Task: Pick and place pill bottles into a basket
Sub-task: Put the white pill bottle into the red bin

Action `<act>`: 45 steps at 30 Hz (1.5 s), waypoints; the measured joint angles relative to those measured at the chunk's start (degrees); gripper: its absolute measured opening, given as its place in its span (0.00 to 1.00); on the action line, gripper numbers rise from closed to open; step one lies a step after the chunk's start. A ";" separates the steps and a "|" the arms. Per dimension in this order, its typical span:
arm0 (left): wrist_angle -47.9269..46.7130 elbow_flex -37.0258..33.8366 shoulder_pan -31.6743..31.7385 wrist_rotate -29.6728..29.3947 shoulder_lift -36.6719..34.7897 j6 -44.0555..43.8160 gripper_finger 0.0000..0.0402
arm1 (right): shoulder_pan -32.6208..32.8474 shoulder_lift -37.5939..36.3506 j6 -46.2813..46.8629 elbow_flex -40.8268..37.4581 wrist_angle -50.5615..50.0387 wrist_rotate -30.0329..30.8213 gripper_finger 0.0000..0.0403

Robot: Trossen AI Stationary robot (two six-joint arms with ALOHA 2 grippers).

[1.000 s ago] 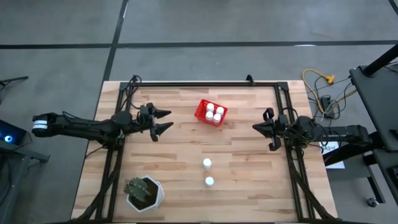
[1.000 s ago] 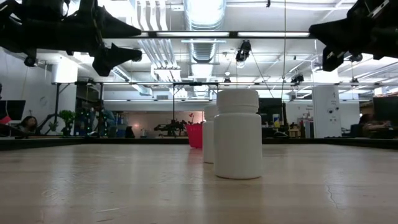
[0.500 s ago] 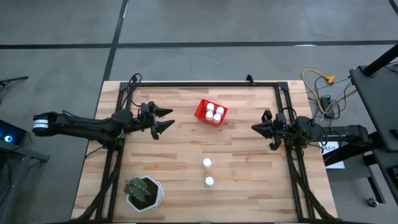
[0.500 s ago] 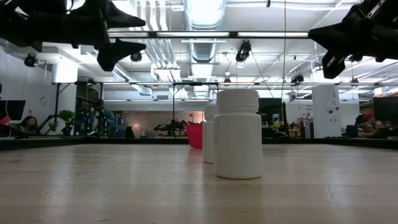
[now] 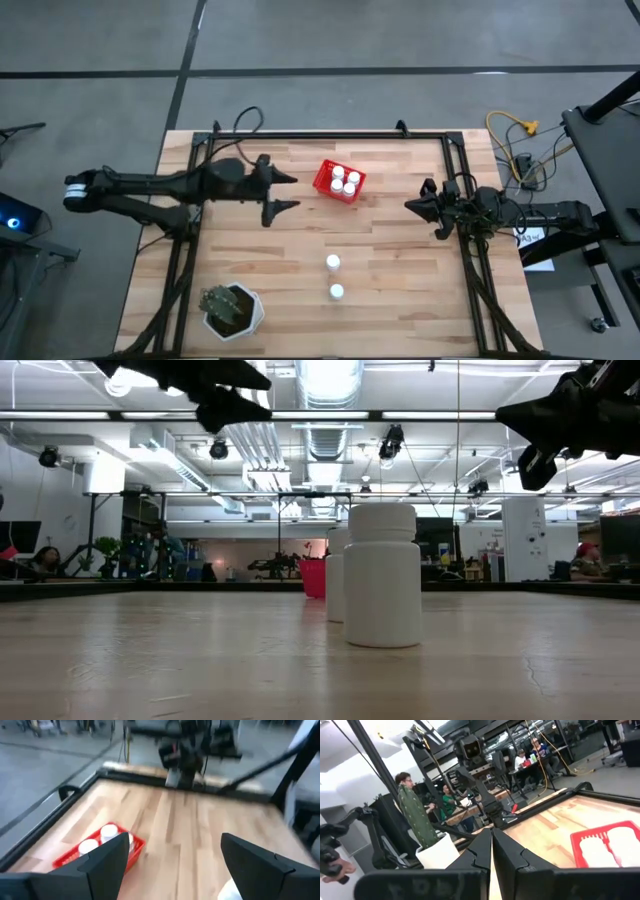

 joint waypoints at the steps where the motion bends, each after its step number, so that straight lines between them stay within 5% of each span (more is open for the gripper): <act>1: -3.25 2.63 0.00 0.04 1.32 1.41 0.74 | 0.00 0.00 0.14 0.00 0.00 -0.01 0.02; 9: -18.26 19.82 0.00 0.11 12.90 7.28 0.83 | 0.00 0.00 -0.11 0.00 0.00 -0.02 0.02; 17: -23.19 28.13 -0.13 0.07 21.09 11.15 0.88 | 0.00 0.02 -0.32 0.02 0.00 -0.02 0.02; 25: -19.20 28.71 -0.13 0.29 22.97 2.08 0.88 | -0.02 0.02 -0.33 0.04 -0.84 -0.02 0.02; 29: -19.49 28.80 -0.21 6.56 23.57 0.59 0.88 | -0.02 0.02 -0.34 0.04 -2.16 -0.02 0.02; 34: -19.90 28.74 -1.51 12.63 25.00 2.55 0.88 | -0.02 0.03 -0.23 0.04 -2.65 -0.02 0.02; 45: -23.15 28.64 -4.63 13.09 31.92 11.57 0.88 | -0.01 0.02 -0.10 0.04 -2.73 -0.05 0.02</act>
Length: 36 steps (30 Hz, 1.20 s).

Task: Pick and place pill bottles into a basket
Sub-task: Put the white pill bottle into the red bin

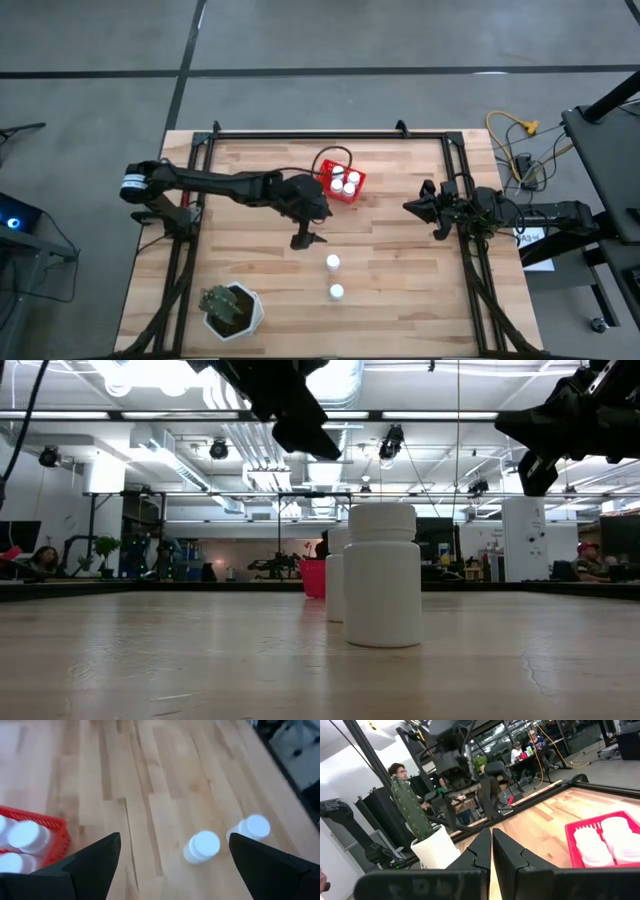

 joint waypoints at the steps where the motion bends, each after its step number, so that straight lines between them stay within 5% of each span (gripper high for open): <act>1: -0.03 -0.01 0.00 0.14 0.57 0.11 0.88 | -0.01 -0.03 0.00 0.00 0.00 0.01 0.02; 36: 4.37 -1.17 -5.12 6.18 11.46 -2.42 0.88 | -0.01 -0.11 0.44 0.00 -0.26 0.03 0.02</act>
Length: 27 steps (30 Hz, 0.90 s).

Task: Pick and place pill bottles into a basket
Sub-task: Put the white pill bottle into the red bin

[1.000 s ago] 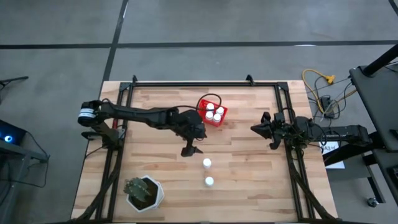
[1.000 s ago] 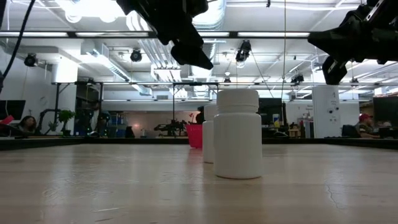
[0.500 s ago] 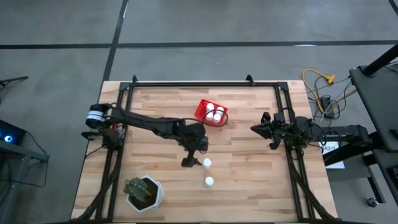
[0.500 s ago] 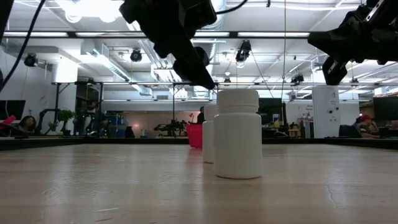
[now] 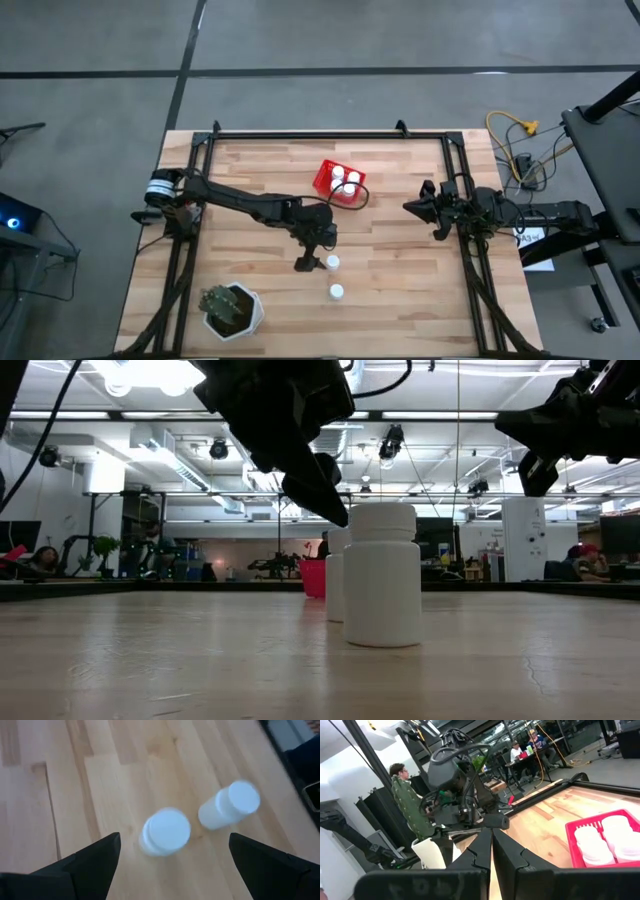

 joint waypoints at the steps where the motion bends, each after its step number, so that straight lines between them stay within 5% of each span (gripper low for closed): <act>1: 0.00 -0.06 -0.02 -0.27 0.19 -0.24 0.88 | 0.00 -0.04 0.00 0.00 0.00 0.00 0.02; 27: 5.37 1.22 -2.26 -5.03 6.63 -4.22 0.87 | 0.00 0.04 0.00 0.02 0.42 0.04 0.02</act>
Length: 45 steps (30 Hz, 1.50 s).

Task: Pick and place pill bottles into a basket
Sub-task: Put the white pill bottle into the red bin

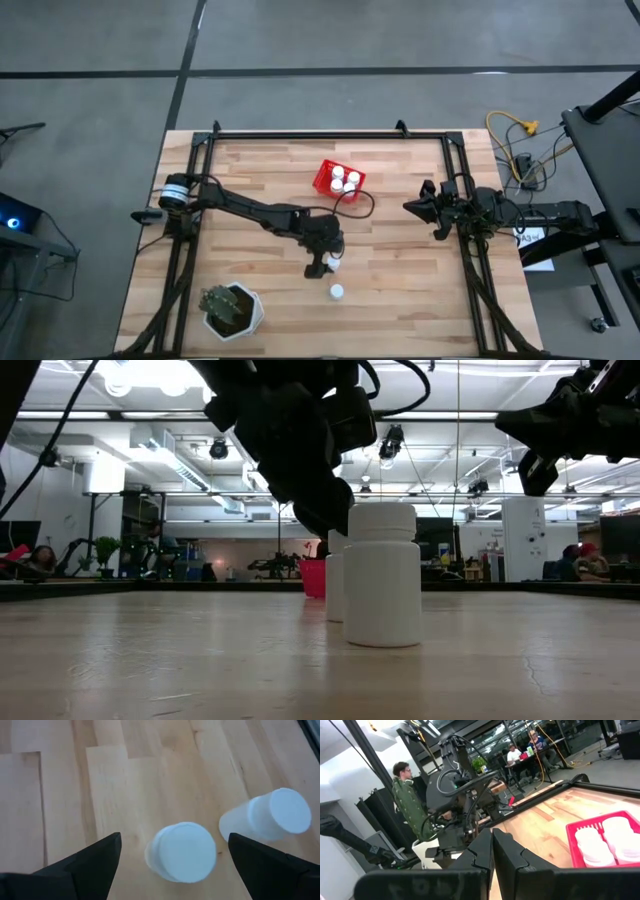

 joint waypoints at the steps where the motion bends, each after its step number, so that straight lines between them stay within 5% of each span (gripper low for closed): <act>1: -0.10 0.00 -0.04 0.05 0.00 0.00 0.86 | 0.00 -0.02 0.00 0.00 -0.01 -0.02 0.02; 12: 0.37 0.00 -1.27 0.23 0.00 -1.46 0.75 | 0.00 -0.02 0.00 0.00 0.00 0.00 0.02; 45: 2.52 -0.98 -1.28 -2.83 0.20 -3.05 0.74 | 0.00 0.00 -0.02 0.00 -0.02 0.02 0.02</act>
